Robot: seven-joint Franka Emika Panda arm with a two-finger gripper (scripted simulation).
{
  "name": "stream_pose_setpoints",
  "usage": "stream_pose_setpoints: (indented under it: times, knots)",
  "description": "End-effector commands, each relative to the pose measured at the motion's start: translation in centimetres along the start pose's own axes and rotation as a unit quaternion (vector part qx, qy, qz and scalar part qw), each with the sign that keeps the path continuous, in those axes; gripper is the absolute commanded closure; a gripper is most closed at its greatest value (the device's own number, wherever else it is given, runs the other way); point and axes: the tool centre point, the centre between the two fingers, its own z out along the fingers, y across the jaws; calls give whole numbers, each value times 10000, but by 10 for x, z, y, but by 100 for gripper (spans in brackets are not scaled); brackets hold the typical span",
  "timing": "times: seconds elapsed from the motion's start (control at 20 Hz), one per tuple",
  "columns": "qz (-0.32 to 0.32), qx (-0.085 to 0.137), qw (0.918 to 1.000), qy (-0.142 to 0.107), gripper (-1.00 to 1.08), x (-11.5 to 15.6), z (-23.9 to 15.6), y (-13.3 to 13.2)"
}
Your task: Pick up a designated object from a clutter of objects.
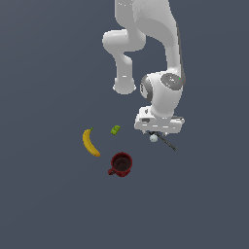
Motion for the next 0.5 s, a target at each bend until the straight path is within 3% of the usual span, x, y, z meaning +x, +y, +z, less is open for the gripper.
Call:
stream_pose_setpoints:
  times: [0.0, 0.45]
  knots:
    - [48, 7, 10000, -14, -92, -9, 12, -5]
    - [92, 13, 9999, -45, -92, -21, 27, -11]
